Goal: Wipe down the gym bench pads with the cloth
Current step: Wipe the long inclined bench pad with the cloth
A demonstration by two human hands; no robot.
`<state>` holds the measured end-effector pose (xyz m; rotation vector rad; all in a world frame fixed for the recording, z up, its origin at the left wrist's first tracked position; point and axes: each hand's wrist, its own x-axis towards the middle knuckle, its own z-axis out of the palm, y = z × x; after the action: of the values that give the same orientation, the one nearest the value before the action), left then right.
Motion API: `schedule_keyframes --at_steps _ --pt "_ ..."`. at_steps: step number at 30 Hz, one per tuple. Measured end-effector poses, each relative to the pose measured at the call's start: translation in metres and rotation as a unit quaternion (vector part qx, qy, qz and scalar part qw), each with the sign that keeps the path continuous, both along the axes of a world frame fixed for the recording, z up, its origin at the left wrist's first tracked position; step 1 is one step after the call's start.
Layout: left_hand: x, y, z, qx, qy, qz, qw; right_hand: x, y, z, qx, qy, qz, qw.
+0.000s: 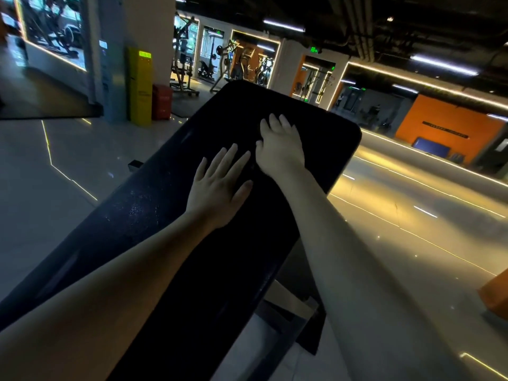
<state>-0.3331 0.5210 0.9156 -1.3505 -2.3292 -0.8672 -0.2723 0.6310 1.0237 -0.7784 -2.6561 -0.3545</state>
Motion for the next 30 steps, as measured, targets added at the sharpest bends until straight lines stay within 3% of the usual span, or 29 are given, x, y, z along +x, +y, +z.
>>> schedule_keyframes --at_steps 5,10,15,21,26,30 --pt "-0.003 -0.003 -0.003 0.037 0.001 -0.032 0.999 0.064 -0.058 -0.069 -0.049 0.078 0.034 0.995" --pt "-0.004 -0.002 -0.002 0.039 -0.005 -0.033 0.999 0.099 -0.08 -0.107 -0.027 0.1 0.075 0.992" --pt "-0.003 -0.001 -0.003 0.029 -0.008 -0.017 0.999 0.084 -0.038 -0.077 -0.011 0.092 0.098 0.991" --pt "-0.003 -0.002 -0.005 0.033 0.001 -0.008 0.999 0.037 0.013 -0.011 0.011 0.1 0.011 0.995" --pt "-0.006 0.0 -0.006 0.034 0.002 -0.007 0.999 0.025 0.015 -0.008 0.04 0.088 -0.024 0.995" --pt "-0.005 -0.001 -0.006 0.031 -0.003 -0.012 0.999 0.038 -0.007 -0.024 0.01 0.093 -0.018 0.995"
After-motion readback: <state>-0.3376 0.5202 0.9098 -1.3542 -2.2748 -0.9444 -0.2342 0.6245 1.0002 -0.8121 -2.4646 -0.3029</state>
